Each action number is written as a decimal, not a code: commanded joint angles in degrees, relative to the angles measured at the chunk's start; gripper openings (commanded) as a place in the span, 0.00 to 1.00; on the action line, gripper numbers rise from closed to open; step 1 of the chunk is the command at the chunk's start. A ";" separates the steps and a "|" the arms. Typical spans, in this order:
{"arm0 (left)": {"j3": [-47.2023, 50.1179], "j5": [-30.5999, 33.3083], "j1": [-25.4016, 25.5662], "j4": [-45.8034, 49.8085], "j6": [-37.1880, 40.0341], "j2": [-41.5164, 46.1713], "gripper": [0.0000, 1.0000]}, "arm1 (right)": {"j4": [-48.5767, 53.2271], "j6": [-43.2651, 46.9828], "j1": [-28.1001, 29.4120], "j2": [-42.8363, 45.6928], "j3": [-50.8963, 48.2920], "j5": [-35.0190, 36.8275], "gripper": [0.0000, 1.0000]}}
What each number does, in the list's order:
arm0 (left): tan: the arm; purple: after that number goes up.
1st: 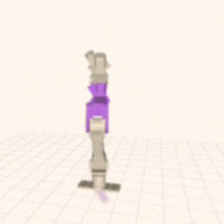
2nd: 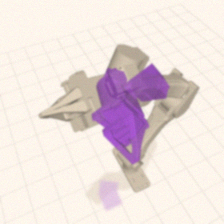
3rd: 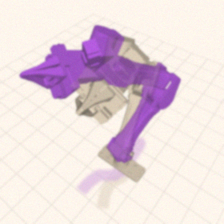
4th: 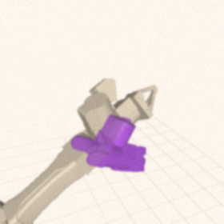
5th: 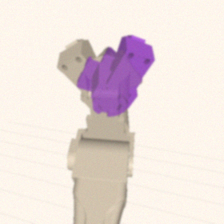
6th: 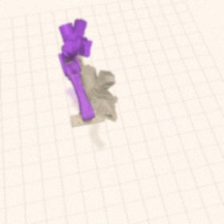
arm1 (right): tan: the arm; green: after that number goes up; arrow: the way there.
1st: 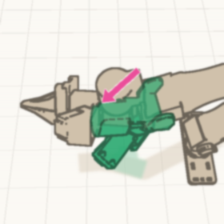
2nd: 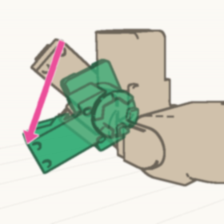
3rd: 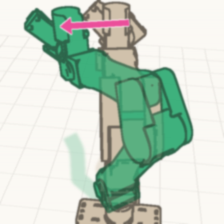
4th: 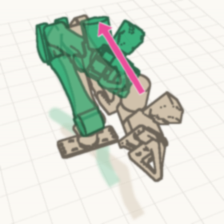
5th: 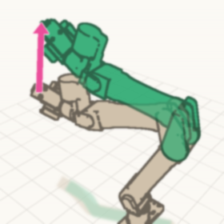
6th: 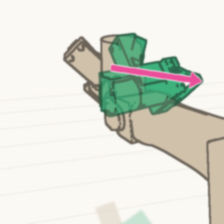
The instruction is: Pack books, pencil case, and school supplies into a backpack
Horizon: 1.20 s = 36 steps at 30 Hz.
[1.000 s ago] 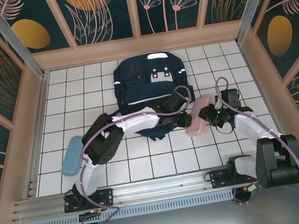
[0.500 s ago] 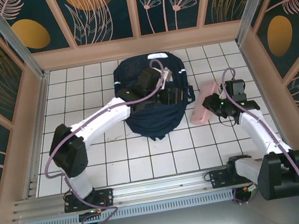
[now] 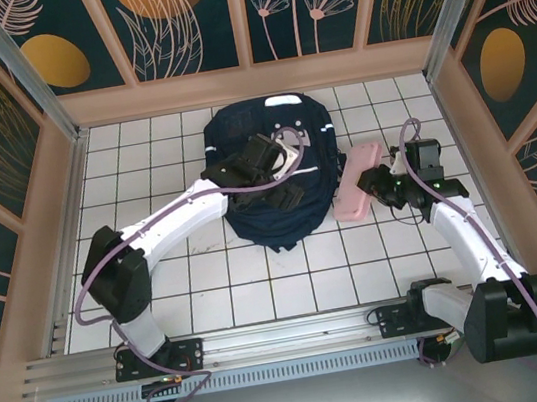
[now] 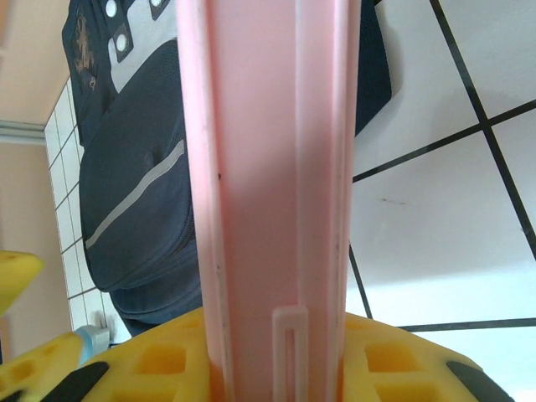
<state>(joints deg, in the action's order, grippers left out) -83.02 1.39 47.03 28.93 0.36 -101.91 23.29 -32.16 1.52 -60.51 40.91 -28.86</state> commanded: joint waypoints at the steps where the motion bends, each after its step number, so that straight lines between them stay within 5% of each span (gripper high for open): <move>1: -2.08 1.97 0.22 4.40 7.39 -3.94 0.81 | -2.18 -0.88 0.42 0.75 1.05 -1.98 0.19; 13: -15.21 14.64 0.25 9.79 6.14 -15.82 0.62 | -2.65 -1.39 0.42 0.82 0.41 -2.16 0.19; 28: -17.13 22.50 0.21 4.66 6.97 -13.22 0.13 | -3.61 -2.08 1.67 0.77 -0.61 -4.98 0.20; 36: -12.33 24.83 0.25 -5.71 7.52 -5.77 0.01 | -12.92 -7.37 7.47 -1.41 -3.80 -10.48 0.20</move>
<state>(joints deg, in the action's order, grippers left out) -96.25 21.58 48.49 32.03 7.97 -112.55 17.12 -36.47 7.14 -61.08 38.48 -35.35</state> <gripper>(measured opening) 0.080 0.287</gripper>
